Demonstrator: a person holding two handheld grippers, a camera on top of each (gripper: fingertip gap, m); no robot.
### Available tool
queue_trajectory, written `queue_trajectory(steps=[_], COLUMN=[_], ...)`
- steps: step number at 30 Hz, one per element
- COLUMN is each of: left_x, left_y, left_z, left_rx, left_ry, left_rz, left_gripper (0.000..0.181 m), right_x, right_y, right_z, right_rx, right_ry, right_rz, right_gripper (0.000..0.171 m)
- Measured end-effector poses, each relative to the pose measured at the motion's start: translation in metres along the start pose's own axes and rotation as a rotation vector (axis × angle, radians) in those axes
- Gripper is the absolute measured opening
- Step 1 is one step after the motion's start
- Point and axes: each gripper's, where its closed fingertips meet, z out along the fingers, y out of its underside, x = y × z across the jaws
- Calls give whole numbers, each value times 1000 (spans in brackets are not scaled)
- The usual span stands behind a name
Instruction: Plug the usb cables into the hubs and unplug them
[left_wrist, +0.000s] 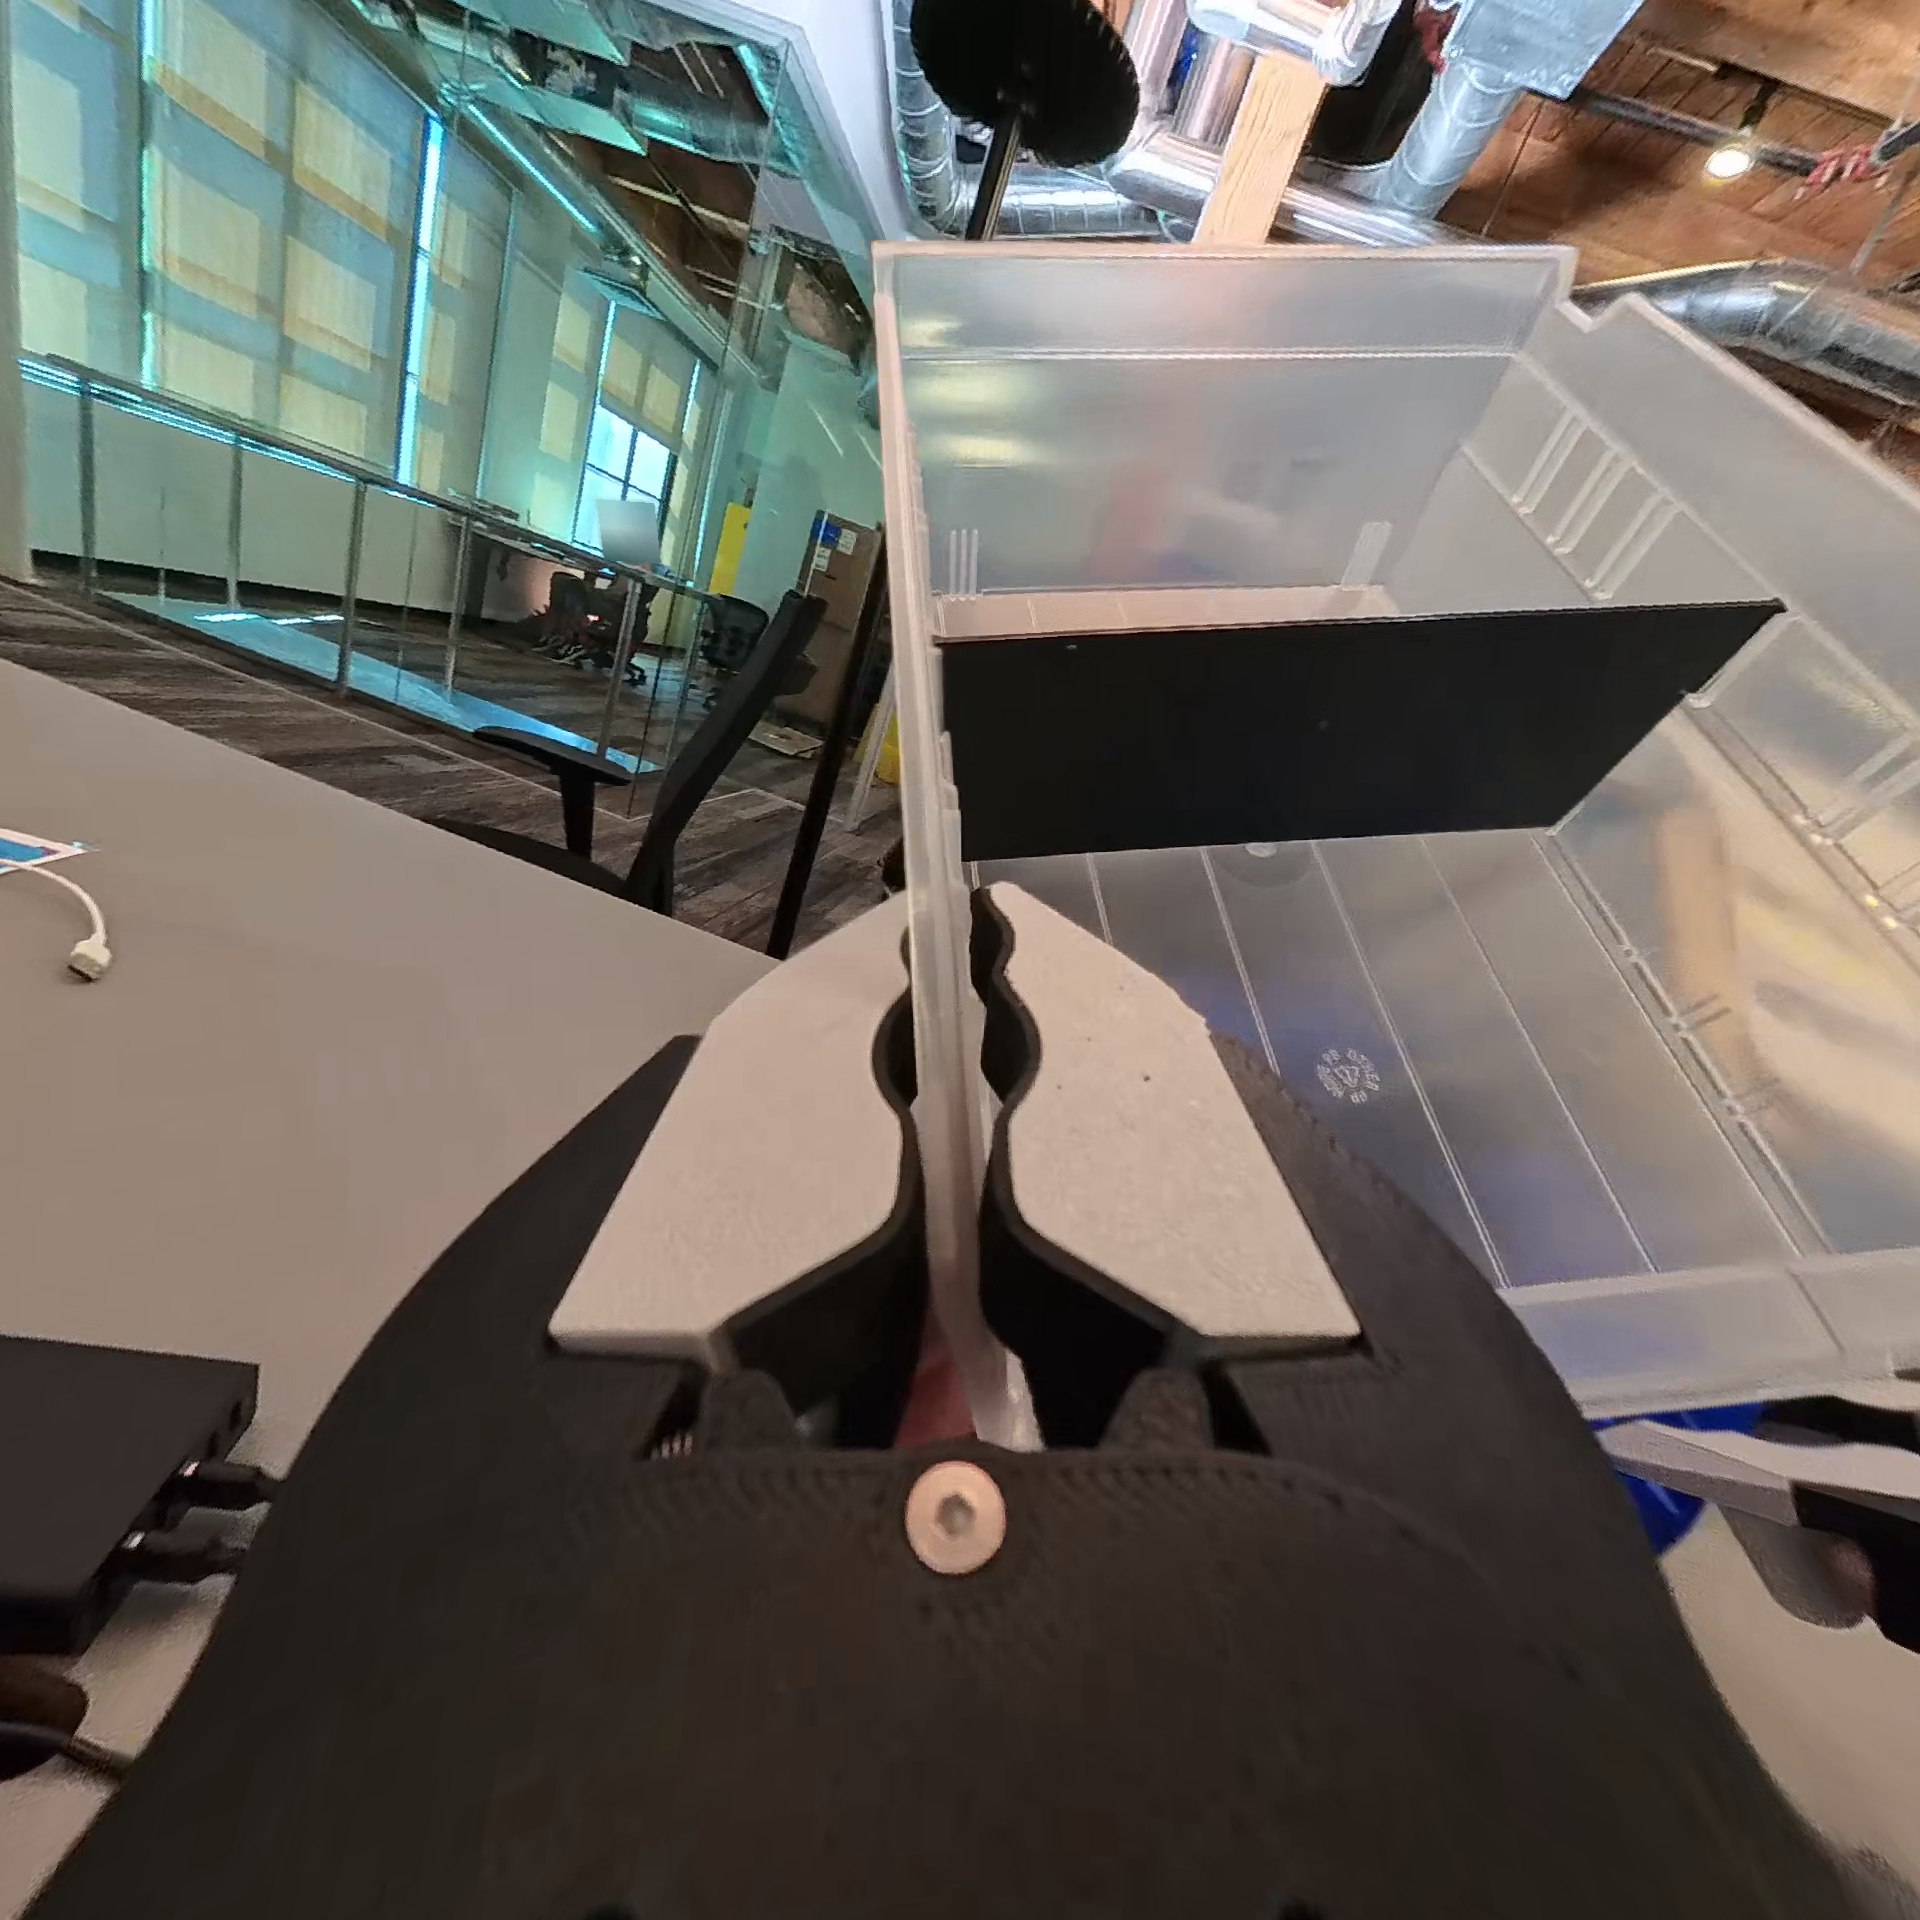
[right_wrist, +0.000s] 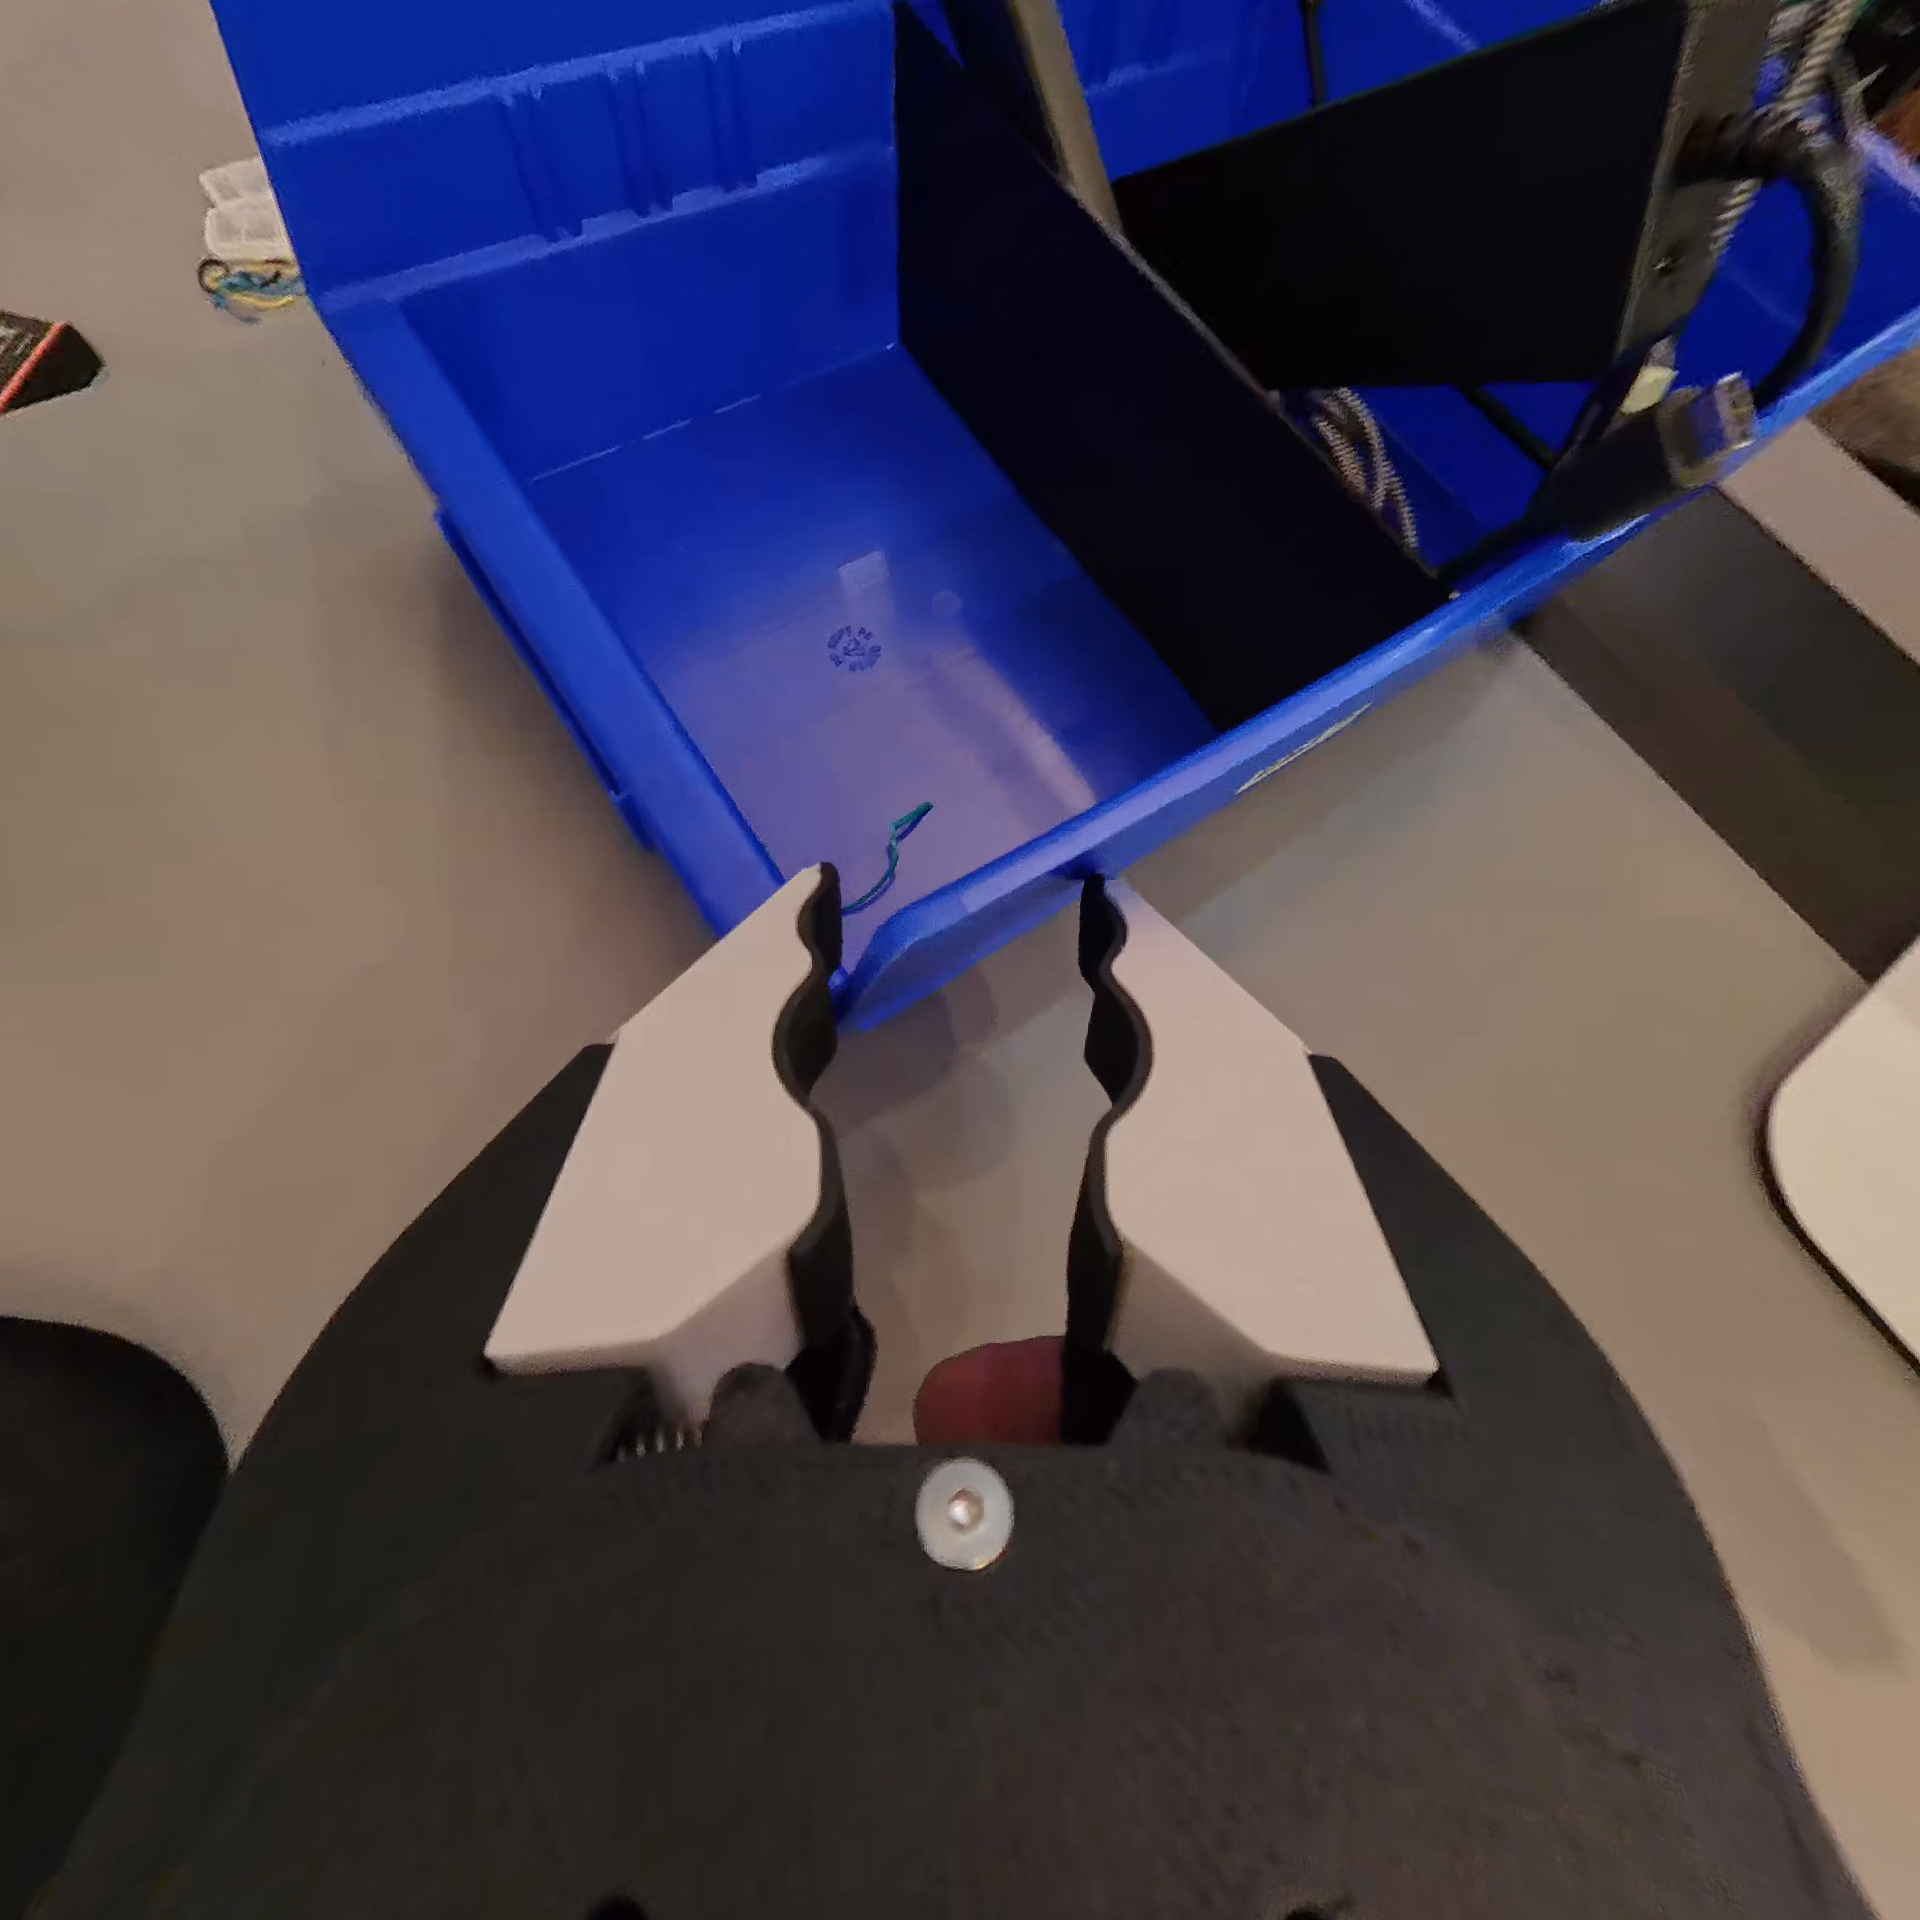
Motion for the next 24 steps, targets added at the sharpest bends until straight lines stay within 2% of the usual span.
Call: queue_trajectory(steps=[2, 4, 5, 8, 11, 17, 24], left_x=[4, 9, 13, 31, 61, 165, 318], left_y=[1, 2, 2, 0, -1, 11, 63], left_z=[2, 3, 4, 7, 12, 17, -4], left_rx=[-1, -4, -5, 2, 5, -33, -185], left_ry=[13, 29, 39, 83, 148, 334, 556], left_rz=[5, 15, 17, 25, 30, 39, 68], left_gripper=[4, 4, 4, 4, 4, 4, 5], right_x=[0, 4, 9, 25, 37, 48, 55], right_y=[-3, -6, -7, -2, -5, 9, 62], right_z=[0, -9, -15, -45, -95, -215, -335], right_rx=[1, 12, 24, 42, 151, 361, 528], right_ry=[-16, -15, 1, 73, 119, 153, 248], right_rz=[4, 2, -11, -98, -139, -146, -186], right_gripper=[58, 82, 86, 89, 88, 88, 92])
